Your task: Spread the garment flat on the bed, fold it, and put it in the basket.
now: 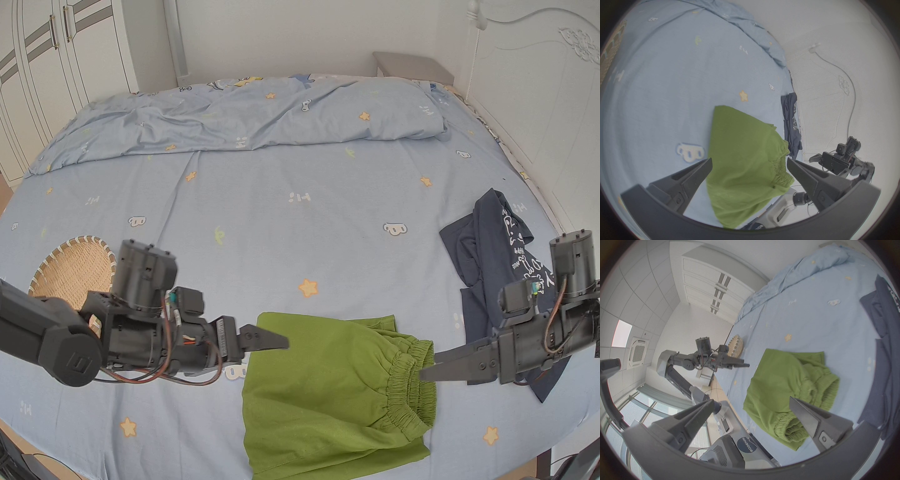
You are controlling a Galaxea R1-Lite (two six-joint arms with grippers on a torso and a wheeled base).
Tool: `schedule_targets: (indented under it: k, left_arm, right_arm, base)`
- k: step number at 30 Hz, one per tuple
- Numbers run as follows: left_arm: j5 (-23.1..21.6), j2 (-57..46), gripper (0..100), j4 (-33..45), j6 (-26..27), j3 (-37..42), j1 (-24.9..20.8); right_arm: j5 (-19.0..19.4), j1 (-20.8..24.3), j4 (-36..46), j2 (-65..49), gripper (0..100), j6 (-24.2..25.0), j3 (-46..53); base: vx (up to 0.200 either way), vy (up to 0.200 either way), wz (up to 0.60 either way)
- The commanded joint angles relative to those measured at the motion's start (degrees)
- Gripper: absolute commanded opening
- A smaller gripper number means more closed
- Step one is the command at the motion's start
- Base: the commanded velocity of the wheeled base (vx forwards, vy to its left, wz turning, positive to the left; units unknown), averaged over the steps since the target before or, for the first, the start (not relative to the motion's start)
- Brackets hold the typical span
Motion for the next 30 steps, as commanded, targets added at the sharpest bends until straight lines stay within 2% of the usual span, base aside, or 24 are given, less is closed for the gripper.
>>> schedule_targets:
  k: [1, 3, 6, 11, 14, 18, 24, 30]
  left_arm:
    - [-7.02, 0.71, 100, -9.85, 7.59, 11.61, 10.74]
    - [-7.46, 3.79, 100, -13.98, 8.91, 13.72, 10.74]
    - [-7.46, 6.86, 100, -17.15, 8.74, 14.25, 9.25]
    - [-7.37, 10.12, 100, -19.43, 8.56, 14.87, 6.35]
    - [-7.37, 10.12, 100, -19.43, 8.56, 14.87, 6.35]
    - [-7.37, 11.08, 100, -21.90, 8.21, 14.87, 4.50]
    - [-7.37, 12.22, 100, -22.07, 8.21, 14.25, 4.24]
    - [-7.37, 13.54, 100, -25.67, 7.95, 14.51, 3.54]
  right_arm:
    - [-1.16, 8.23, -0.30, 11.24, 100, -0.45, -2.33]
    - [-2.57, 10.60, -0.47, 14.31, 100, -0.28, -3.12]
    - [-3.36, 11.66, -0.47, 16.95, 100, -0.36, -3.21]
    - [-3.36, 12.01, -0.03, 17.92, 100, -0.36, -2.68]
    - [-3.36, 12.01, -0.03, 17.92, 100, -0.36, -2.68]
    - [-3.36, 11.92, 0.05, 18.18, 100, -0.45, 1.27]
    - [-3.36, 10.87, -0.30, 17.92, 100, -1.07, 6.55]
    - [-2.92, 5.86, -1.18, 18.71, 100, -4.41, 9.80]
  base:
    - [0.000, 0.000, 0.00]
    - [0.000, 0.000, 0.00]
    - [0.000, 0.000, 0.00]
    - [0.000, 0.000, 0.00]
    - [0.000, 0.000, 0.00]
    - [0.000, 0.000, 0.00]
    - [0.000, 0.000, 0.00]
    - [0.000, 0.000, 0.00]
